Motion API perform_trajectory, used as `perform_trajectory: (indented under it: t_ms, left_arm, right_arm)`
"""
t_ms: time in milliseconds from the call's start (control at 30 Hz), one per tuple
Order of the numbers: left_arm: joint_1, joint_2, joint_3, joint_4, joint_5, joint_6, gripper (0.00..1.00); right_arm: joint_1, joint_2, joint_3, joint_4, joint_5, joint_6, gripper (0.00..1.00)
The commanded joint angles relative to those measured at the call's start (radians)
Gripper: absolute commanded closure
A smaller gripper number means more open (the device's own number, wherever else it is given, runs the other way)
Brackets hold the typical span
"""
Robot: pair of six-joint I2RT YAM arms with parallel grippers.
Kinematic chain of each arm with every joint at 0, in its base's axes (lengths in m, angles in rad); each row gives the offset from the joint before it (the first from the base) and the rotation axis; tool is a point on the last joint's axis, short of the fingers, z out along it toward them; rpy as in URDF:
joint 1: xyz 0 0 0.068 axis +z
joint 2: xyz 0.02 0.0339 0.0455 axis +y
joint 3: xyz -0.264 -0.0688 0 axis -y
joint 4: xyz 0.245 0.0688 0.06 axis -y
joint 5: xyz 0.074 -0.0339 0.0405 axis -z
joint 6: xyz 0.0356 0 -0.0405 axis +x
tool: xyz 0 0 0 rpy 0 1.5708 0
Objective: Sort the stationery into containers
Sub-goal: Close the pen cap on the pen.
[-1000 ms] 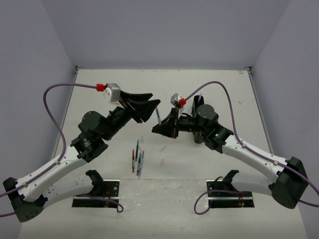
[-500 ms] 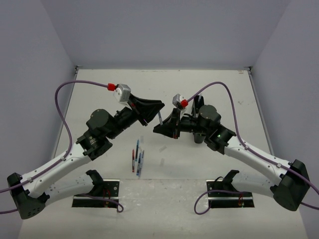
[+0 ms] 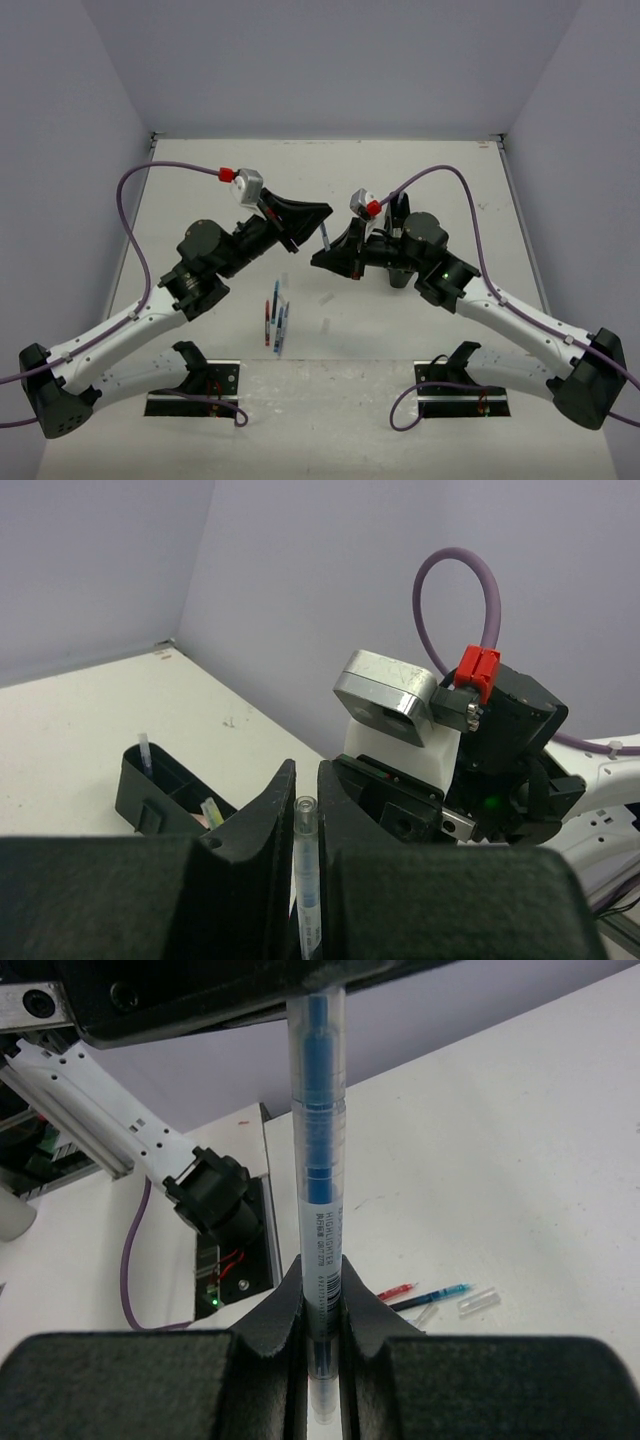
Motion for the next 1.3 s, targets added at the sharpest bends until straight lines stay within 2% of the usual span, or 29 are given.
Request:
perform_trajectory:
  t_ms: [0,100,333,567,700,767,867,1033,1067,1100,1133,1167,1200,1267]
  left_arm:
    - [0.004,0.027,-0.047,0.016,0.085,-0.042,1.0]
    - [0.002,0.033,-0.089,0.053,0.117,-0.077,1.0]
    - [-0.027,0.056,-0.213,0.162,0.194,-0.133,1.0]
    - [-0.044,0.04,-0.247,0.171,0.222,-0.099,1.0]
    - [-0.047,0.07,-0.232,0.146,0.239,-0.079,1.0]
    - [-0.046,0.072,-0.185,0.097,0.209,-0.042,1.0]
    - [-0.044,0.086,-0.035,-0.011,0.207,0.029,1.0]
    - [-0.044,0.119,0.122,-0.109,0.177,0.089,1.0]
    - [-0.044,0.12,0.15,-0.128,0.138,0.094,0.9]
    - [-0.043,0.117,0.165,-0.142,0.078,0.099,0.61]
    - [-0.044,0.114,0.17,-0.146,0.059,0.1,0.51]
    - [-0.044,0.11,0.187,-0.16,0.004,0.097,0.3]
    - [-0.044,0.106,0.215,-0.183,-0.084,0.092,0.01]
    - [-0.044,0.11,0.301,-0.26,-0.229,0.076,0.0]
  right_arm:
    - [-0.002,-0.021,0.123,0.053,0.134,-0.007,1.0]
    - [-0.014,0.011,0.203,0.039,0.2,-0.016,1.0]
    - [-0.046,0.141,0.471,-0.072,0.2,-0.047,1.0]
    - [-0.102,0.178,0.474,-0.059,0.181,0.018,1.0]
    - [-0.108,0.214,0.564,-0.128,0.127,-0.013,1.0]
    - [-0.108,0.251,0.584,-0.156,0.078,-0.02,1.0]
    - [-0.091,0.286,0.514,-0.114,-0.008,0.022,1.0]
    - [-0.089,0.242,0.356,-0.05,0.046,0.071,1.0]
    - [-0.091,0.226,0.33,-0.059,0.075,0.066,1.0]
    - [-0.092,0.213,0.304,-0.076,0.11,0.058,1.0]
    - [-0.092,0.209,0.296,-0.081,0.137,0.049,1.0]
    - [-0.092,0.2,0.277,-0.109,0.192,0.041,1.0]
    - [-0.092,0.186,0.249,-0.148,0.265,0.033,1.0]
    - [-0.095,0.16,0.197,-0.175,0.373,0.031,1.0]
